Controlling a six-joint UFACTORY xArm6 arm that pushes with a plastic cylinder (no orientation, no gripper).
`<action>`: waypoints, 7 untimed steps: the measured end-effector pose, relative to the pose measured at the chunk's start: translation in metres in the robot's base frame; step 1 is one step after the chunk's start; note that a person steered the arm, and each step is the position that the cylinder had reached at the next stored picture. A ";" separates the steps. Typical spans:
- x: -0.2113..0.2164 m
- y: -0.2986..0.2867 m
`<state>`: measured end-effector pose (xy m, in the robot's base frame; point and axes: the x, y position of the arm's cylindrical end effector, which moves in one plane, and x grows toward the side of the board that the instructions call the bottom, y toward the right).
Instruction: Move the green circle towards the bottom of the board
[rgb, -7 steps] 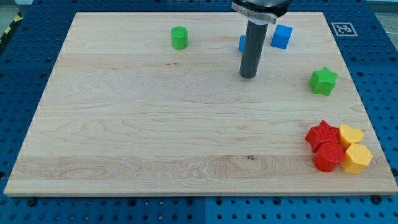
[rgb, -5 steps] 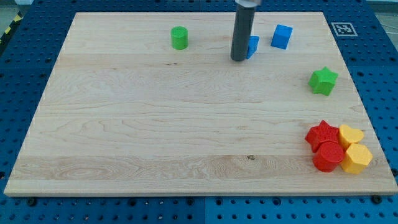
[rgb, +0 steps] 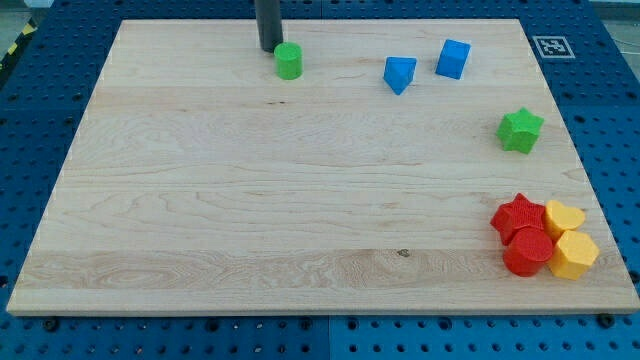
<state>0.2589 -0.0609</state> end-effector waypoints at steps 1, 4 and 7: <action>0.017 0.023; 0.056 0.015; 0.092 0.064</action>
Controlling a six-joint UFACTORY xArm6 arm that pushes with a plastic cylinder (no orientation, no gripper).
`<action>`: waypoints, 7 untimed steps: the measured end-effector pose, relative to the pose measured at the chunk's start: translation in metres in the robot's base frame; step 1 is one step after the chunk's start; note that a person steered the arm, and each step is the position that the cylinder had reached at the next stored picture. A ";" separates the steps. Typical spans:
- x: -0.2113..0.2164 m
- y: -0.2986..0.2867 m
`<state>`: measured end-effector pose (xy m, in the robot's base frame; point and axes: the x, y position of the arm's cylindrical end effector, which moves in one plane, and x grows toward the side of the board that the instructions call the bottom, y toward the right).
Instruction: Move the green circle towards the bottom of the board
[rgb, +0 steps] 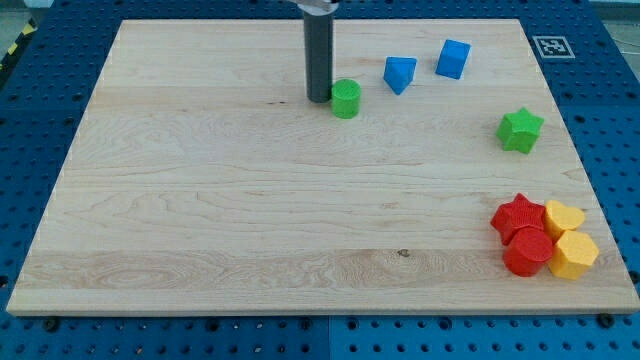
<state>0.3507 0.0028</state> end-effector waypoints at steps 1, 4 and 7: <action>-0.019 0.004; 0.023 0.069; 0.042 0.046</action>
